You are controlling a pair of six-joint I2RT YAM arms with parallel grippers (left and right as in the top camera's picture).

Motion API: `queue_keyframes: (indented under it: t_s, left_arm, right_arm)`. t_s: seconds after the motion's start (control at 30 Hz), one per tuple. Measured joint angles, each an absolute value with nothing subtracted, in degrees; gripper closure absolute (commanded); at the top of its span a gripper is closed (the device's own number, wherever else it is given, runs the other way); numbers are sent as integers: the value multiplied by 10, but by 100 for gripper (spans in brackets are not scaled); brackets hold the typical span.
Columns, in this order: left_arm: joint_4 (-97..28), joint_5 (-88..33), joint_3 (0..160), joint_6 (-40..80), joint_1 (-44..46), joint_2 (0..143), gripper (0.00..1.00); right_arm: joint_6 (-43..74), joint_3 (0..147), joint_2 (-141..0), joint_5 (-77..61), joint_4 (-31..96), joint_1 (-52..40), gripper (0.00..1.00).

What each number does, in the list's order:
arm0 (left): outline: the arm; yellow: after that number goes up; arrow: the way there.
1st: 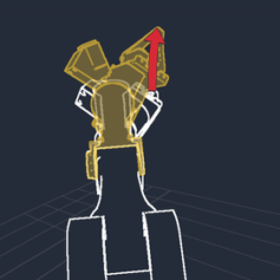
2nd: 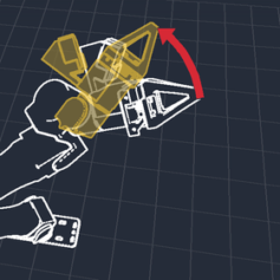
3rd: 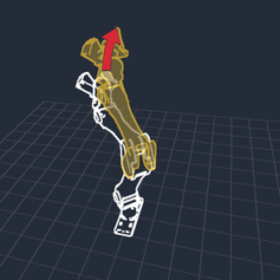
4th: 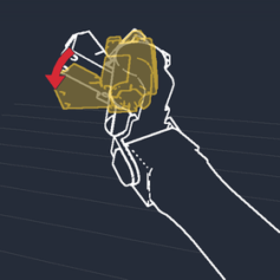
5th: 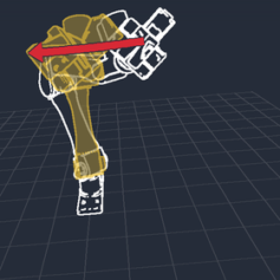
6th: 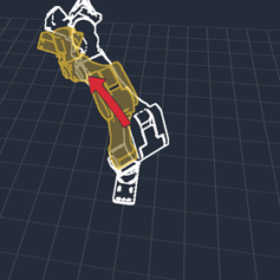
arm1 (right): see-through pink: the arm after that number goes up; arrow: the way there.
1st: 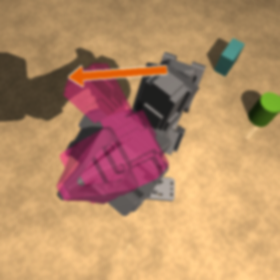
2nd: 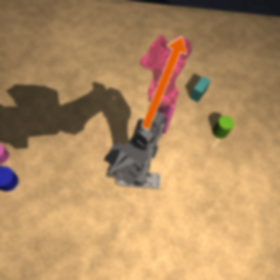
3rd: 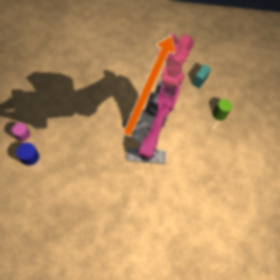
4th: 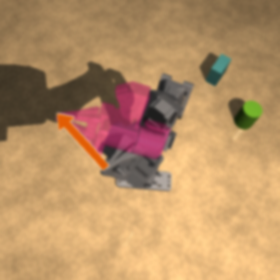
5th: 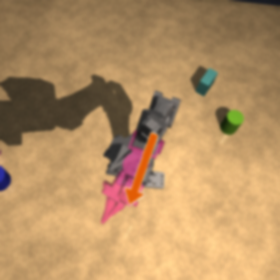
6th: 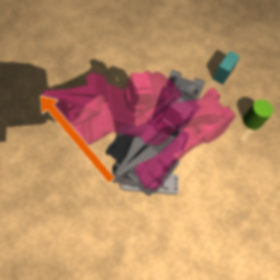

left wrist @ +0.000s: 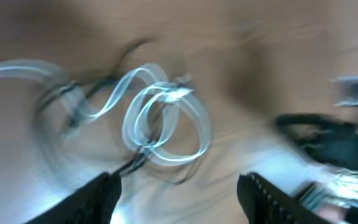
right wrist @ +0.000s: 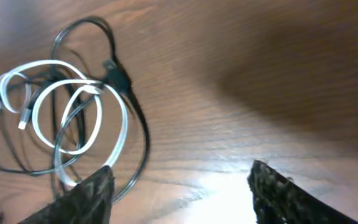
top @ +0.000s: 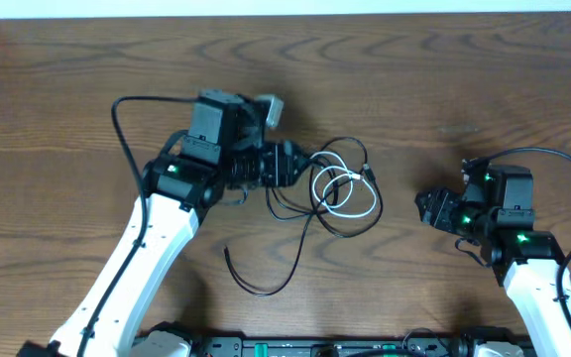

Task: Untangle cables

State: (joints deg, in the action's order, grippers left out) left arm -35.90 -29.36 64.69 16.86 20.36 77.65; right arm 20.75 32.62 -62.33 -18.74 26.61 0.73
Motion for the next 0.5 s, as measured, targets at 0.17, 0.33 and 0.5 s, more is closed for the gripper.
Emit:
queue_keyframes:
  t_s: [0.17, 0.33, 0.5]
  left_arm:
    - [-424, -187, 644, 162, 204, 863, 35]
    - [-420, -164, 642, 162, 204, 950, 34]
    - [-382, -168, 642, 162, 204, 996, 34]
  right_arm:
    - [171, 326, -622, -211, 270, -25, 27]
    - [171, 326, -622, -207, 268, -94, 28]
    - [276, 326, -624, -168, 228, -150, 25]
